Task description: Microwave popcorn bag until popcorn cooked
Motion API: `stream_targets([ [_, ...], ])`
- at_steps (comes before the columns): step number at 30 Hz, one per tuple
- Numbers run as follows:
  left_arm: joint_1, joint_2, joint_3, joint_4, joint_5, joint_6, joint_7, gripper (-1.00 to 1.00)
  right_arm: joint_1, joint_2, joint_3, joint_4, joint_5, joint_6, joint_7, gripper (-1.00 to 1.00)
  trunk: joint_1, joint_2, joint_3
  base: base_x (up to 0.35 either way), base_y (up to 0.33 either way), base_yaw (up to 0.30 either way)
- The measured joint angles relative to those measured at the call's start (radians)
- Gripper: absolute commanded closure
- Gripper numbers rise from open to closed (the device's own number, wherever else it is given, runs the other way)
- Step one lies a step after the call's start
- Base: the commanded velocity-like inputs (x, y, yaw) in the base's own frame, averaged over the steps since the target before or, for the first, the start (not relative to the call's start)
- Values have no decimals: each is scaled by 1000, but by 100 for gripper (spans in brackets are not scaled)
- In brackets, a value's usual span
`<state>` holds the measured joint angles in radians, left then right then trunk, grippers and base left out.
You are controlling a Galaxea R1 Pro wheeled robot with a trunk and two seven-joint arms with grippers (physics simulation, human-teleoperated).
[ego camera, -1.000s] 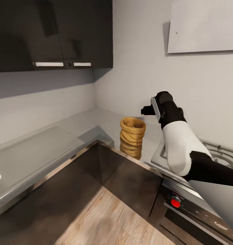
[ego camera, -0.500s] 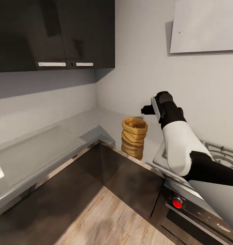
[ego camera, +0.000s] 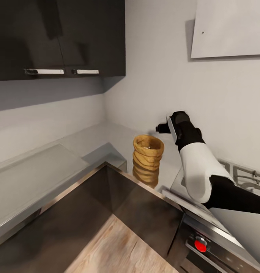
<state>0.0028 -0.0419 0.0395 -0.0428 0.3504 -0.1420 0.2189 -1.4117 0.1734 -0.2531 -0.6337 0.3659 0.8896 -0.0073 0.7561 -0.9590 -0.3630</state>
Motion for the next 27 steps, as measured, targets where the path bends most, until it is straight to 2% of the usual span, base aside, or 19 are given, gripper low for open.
stream_targets([
  [7,0,1,0,0,0,0,1,-100,22,0,2,3,-4,-7,35,-100,0,0,0,102,-50,0],
  [15,0,1,0,0,0,0,2,-100,79,0,3,6,-11,-33,63,-100,0,0,0,5,-1,0],
  [27,0,0,0,0,0,0,1,-100,96,-7,2,10,-9,-66,70,-100,0,0,0,16,0,0],
])
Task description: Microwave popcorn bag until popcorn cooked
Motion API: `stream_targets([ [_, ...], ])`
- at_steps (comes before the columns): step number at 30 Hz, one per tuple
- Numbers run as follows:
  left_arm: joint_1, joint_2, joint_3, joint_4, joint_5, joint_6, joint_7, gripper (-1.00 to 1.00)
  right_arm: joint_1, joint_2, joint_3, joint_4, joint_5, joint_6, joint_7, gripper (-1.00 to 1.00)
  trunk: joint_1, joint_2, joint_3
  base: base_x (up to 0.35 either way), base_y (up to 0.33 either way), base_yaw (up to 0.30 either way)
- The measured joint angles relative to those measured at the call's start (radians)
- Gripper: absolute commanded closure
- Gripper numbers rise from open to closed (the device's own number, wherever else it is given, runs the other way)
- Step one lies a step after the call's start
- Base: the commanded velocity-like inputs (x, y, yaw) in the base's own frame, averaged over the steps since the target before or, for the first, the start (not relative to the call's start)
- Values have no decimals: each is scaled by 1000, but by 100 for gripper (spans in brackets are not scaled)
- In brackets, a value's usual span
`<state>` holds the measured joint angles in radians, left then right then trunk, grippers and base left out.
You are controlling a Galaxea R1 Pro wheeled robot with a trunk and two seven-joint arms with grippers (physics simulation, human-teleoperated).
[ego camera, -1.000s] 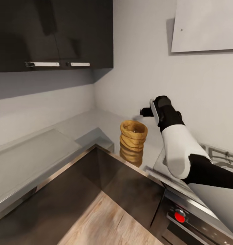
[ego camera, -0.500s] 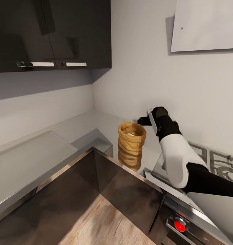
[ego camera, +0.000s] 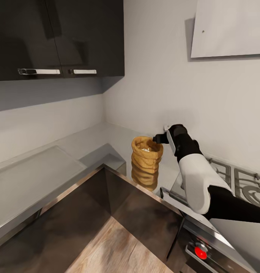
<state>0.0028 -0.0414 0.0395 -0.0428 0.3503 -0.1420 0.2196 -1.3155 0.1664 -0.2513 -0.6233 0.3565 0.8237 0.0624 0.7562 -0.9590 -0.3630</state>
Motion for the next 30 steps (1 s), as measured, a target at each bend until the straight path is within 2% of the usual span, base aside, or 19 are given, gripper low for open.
stream_targets([
  [8,0,0,0,0,0,0,0,-100,0,-6,1,42,3,-36,-1,-100,0,0,0,99,0,0],
  [13,0,0,0,0,0,0,0,-100,0,-9,1,147,-1,-129,-1,-100,0,0,0,18,0,0],
  [14,0,0,0,0,0,0,1,-100,0,-22,1,160,-2,-147,-1,-100,0,0,0,0,0,0],
  [15,0,0,0,0,0,0,1,-100,0,-56,1,168,-2,-160,-1,-100,0,0,0,0,0,0],
  [18,0,0,0,0,0,0,0,-100,2,-88,1,170,-5,-164,-1,-100,0,0,0,0,0,0],
  [20,0,0,0,0,0,0,1,-100,2,-95,-1,168,-5,-165,-2,-100,0,0,0,0,0,0],
  [30,0,0,0,0,0,0,1,-100,2,-92,1,168,-7,-165,-3,-100,0,0,0,0,0,0],
])
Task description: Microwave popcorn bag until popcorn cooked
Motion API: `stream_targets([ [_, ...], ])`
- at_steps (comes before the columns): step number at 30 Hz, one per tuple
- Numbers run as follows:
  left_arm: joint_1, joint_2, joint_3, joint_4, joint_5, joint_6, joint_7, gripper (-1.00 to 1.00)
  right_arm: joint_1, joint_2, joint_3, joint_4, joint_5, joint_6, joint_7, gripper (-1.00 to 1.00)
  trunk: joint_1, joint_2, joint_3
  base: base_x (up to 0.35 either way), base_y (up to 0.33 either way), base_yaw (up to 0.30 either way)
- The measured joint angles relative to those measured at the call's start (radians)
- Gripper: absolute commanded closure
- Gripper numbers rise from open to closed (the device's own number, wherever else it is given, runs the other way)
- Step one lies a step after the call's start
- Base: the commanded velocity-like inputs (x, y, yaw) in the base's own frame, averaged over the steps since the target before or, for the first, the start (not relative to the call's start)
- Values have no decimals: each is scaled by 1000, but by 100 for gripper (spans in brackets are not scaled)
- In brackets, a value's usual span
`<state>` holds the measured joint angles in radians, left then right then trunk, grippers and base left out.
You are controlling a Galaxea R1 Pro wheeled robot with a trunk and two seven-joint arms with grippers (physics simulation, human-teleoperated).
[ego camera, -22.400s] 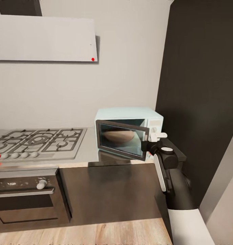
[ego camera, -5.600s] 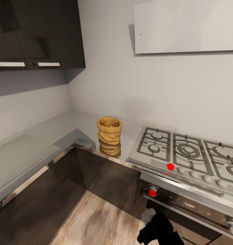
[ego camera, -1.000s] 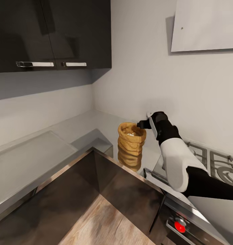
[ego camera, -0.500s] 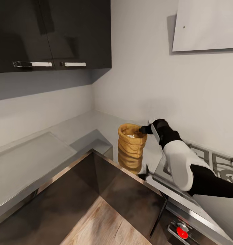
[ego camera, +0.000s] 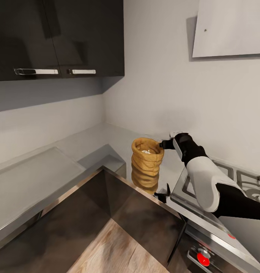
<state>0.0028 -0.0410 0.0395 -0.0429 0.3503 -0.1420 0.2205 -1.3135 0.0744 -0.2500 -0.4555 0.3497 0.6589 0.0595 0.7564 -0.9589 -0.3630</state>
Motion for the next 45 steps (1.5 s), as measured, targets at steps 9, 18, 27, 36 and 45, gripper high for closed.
stream_targets([
  [9,0,1,3,0,0,-3,0,-100,1,20,1,-45,-1,20,5,-100,0,0,0,0,0,0],
  [18,0,2,3,0,0,-3,-1,-100,1,20,2,-69,-1,-13,11,-100,0,0,0,74,0,0],
  [27,0,2,3,0,0,-3,0,-100,1,25,2,-24,-2,-17,18,-100,0,0,0,7,0,0],
  [36,0,2,3,0,1,-3,0,-100,1,26,3,66,2,-12,7,-100,0,0,0,0,0,0],
  [45,0,2,3,0,1,-3,0,-100,0,27,3,84,1,-13,7,-100,0,0,0,0,0,0],
])
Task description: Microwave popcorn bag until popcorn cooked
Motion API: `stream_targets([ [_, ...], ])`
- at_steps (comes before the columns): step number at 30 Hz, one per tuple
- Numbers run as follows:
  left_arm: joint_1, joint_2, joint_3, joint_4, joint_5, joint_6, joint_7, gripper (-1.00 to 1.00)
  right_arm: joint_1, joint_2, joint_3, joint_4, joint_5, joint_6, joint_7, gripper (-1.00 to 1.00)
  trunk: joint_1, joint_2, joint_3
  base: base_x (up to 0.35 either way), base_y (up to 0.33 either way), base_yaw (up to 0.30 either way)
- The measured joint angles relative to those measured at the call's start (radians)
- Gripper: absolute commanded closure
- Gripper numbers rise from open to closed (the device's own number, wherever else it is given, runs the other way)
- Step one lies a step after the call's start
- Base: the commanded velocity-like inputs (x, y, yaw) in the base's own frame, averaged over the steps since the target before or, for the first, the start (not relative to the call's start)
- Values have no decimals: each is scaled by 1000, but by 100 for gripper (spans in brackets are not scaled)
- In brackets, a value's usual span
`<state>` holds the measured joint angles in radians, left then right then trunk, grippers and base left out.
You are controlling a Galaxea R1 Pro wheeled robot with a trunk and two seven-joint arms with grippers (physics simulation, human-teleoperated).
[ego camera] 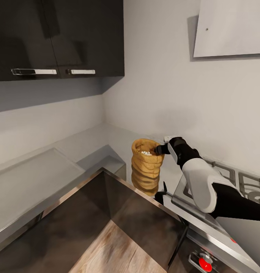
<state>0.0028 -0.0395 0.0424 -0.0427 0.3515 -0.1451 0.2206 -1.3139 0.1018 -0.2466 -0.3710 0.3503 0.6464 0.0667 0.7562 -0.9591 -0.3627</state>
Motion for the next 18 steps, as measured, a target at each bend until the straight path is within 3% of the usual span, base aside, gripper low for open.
stream_targets([
  [4,0,0,0,0,-1,0,0,-100,1,0,0,0,3,-2,0,-100,0,0,0,0,0,0],
  [5,0,0,0,0,-1,0,0,-100,1,0,0,0,3,-2,0,100,0,0,0,0,0,0],
  [9,0,0,0,0,0,0,0,-100,1,0,0,0,2,-2,0,100,0,0,0,0,0,0],
  [11,0,0,1,0,0,0,0,-100,0,0,2,-3,23,-2,-1,100,0,0,0,0,0,0],
  [18,0,0,1,0,-1,0,0,-100,1,0,1,-3,14,0,-1,100,0,0,0,0,0,0],
])
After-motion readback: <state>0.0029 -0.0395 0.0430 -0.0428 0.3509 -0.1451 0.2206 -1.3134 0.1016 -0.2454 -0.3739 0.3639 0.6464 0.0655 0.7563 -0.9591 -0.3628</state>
